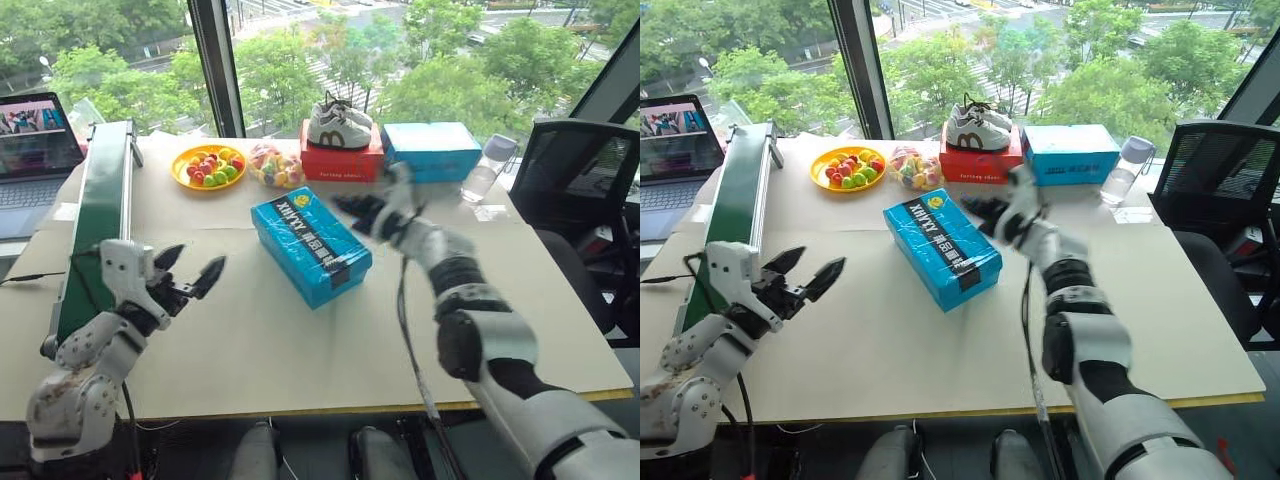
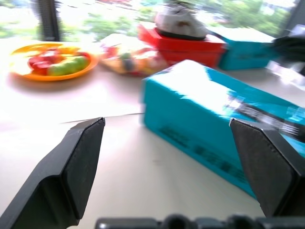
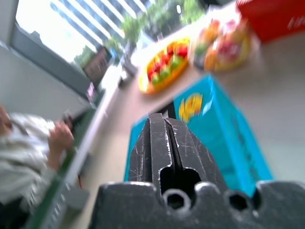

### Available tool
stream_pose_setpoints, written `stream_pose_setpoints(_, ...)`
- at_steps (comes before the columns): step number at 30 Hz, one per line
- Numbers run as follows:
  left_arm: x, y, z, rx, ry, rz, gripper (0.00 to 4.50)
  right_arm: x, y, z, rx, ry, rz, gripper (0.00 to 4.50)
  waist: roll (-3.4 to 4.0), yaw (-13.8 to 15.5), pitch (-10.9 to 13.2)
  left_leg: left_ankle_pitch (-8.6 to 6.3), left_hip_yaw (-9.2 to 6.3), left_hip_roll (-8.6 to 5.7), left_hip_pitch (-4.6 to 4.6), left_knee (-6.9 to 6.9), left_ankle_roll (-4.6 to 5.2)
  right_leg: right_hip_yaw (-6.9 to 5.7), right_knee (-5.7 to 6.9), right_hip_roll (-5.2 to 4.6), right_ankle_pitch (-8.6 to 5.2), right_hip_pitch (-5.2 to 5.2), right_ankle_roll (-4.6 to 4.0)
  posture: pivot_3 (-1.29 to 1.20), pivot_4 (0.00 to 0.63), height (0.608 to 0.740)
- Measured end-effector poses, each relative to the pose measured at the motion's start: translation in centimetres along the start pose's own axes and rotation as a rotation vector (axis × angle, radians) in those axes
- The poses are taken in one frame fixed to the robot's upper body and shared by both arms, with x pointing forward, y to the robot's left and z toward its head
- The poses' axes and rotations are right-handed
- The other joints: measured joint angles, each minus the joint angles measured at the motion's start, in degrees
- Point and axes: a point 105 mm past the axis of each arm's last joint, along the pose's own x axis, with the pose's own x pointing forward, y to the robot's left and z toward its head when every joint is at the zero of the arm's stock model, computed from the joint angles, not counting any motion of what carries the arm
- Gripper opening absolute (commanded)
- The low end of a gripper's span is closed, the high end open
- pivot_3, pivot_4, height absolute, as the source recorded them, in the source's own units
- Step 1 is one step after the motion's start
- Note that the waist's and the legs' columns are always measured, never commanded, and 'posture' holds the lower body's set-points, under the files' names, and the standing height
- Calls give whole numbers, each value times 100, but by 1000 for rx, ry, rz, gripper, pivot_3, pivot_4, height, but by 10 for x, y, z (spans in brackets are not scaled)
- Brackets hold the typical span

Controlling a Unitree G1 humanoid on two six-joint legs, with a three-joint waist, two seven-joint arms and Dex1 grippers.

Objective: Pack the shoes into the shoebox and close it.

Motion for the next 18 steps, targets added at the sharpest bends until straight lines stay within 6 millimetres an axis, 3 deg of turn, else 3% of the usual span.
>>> stream_pose_setpoints(2,-4,12,-9,-44,-23,100,4500,-35,-34,0,-46,1,-129,22,-4,14,-4,-15,7,1,2,1,0,7,-4,0,-8,0,2,0,150,740)
stream_pose_setpoints(5,-8,25,-29,-58,-4,215,4500,-80,-84,-39,-159,145,-356,22,-2,-85,-4,-17,16,2,7,-3,3,22,6,8,-10,-8,3,0,150,740)
stream_pose_setpoints(8,-6,24,-46,-67,19,264,4500,-107,-114,-70,-267,238,-489,22,3,-169,-1,-16,18,2,23,7,4,37,11,16,-10,-2,4,0,150,740)
stream_pose_setpoints(13,-5,24,-58,-48,28,299,4500,-116,-127,-85,-481,271,-541,22,2,-254,-1,-17,17,1,35,23,1,38,11,14,-20,9,23,0,150,740)
stream_pose_setpoints(18,-2,28,-59,-26,17,314,4500,-118,-128,-96,-546,248,-526,22,2,-264,-1,-19,17,1,35,25,-3,39,12,14,-19,11,16,0,150,740)
